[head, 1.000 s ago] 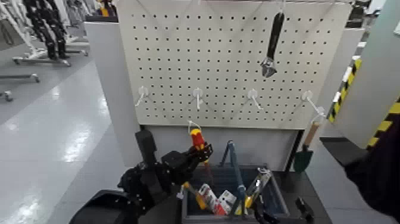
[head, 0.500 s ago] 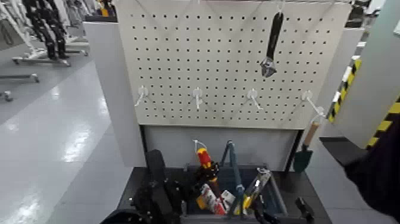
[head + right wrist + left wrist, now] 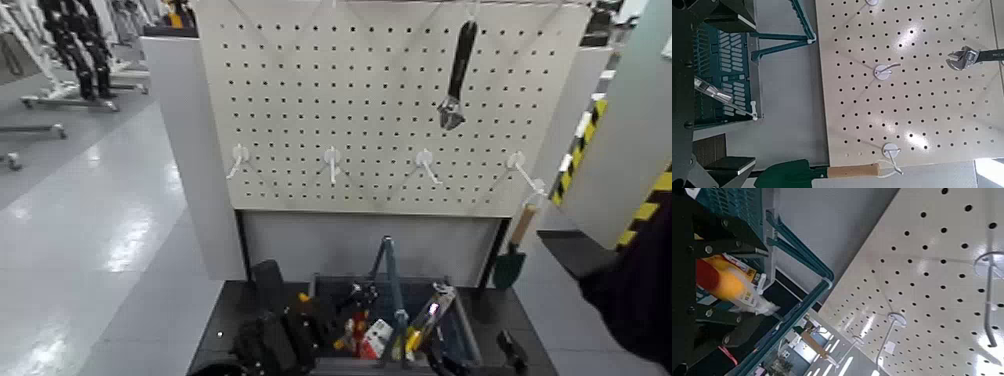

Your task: Put the red screwdriver into the crate.

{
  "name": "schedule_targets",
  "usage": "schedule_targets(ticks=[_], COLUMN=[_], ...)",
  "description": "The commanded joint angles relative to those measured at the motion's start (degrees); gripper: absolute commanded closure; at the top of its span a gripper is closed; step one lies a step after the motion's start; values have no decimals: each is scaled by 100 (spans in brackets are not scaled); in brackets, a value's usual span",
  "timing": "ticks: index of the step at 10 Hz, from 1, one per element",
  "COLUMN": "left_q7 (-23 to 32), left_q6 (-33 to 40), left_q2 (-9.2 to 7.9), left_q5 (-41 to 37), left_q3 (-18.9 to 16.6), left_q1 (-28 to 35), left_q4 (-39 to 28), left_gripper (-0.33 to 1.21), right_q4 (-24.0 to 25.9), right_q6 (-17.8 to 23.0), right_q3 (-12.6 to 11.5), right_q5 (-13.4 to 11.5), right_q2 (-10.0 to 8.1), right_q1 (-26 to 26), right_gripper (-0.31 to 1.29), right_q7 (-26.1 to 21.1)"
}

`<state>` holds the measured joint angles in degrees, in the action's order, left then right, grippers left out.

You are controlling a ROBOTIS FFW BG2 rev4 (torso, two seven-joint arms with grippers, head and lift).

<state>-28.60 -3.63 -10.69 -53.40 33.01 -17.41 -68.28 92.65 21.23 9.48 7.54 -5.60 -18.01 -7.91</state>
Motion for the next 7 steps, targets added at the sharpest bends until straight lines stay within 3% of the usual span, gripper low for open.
schedule_targets(ticks=[1, 4, 7], left_q7=[65, 381, 1102], left_q6=[512, 1110, 1620], left_q2=[-12, -73, -170], left_q5=[32, 831, 2141], left_q3=[162, 65, -427], left_q1=[1, 71, 378], left_q4=[-98, -503, -1364], left_gripper=[15, 14, 13], right_q4=[-1, 16, 25], right_q6=[-5, -31, -5], right_q3=[1, 1, -25], right_q5=[2, 2, 2], right_q2=[-2, -11, -20], right_q1=[-1, -10, -28], right_gripper=[12, 12, 12], right_q7=[0, 0, 0])
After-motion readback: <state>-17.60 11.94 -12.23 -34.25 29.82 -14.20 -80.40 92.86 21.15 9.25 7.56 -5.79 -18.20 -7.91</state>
